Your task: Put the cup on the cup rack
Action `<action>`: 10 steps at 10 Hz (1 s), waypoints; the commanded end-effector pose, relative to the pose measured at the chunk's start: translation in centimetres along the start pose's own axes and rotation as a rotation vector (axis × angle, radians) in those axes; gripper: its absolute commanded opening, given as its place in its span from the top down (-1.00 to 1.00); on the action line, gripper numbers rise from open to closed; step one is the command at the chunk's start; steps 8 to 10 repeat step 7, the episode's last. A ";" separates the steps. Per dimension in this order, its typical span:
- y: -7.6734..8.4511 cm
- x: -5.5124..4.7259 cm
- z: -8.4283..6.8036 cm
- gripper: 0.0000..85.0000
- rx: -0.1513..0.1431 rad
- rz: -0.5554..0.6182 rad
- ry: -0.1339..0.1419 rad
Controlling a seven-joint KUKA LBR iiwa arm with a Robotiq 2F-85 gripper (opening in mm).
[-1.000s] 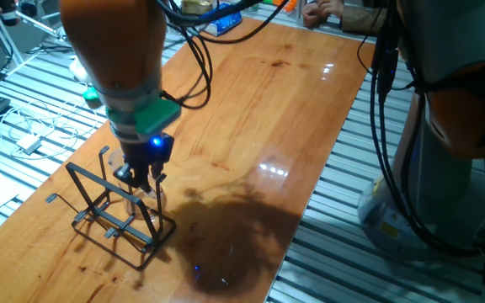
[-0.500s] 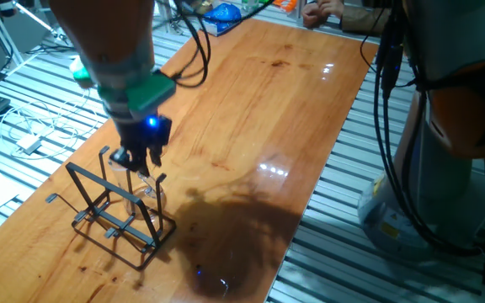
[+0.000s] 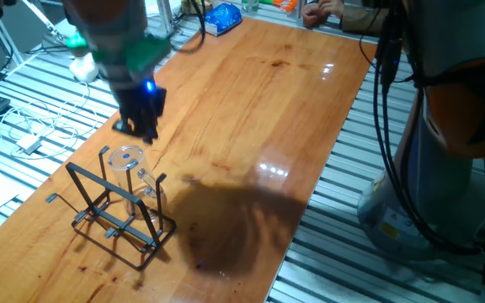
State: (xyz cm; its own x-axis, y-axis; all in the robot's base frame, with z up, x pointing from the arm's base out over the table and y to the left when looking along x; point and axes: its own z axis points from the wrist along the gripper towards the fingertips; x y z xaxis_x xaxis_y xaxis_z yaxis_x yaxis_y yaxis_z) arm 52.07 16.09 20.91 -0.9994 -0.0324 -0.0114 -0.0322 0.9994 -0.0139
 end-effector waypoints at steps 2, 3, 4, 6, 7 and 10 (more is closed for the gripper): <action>-4.1 -0.6 -0.6 1.00 -0.002 -0.068 0.005; -5.1 -0.6 -0.6 1.00 -0.003 -0.080 0.002; -5.8 -0.5 -0.6 1.00 -0.004 -0.086 0.000; -6.4 -0.5 -0.3 1.00 -0.014 -0.073 0.004; -6.4 -0.7 -0.1 1.00 -0.006 -0.066 0.003; -6.4 -0.7 -0.1 1.00 -0.006 -0.066 0.003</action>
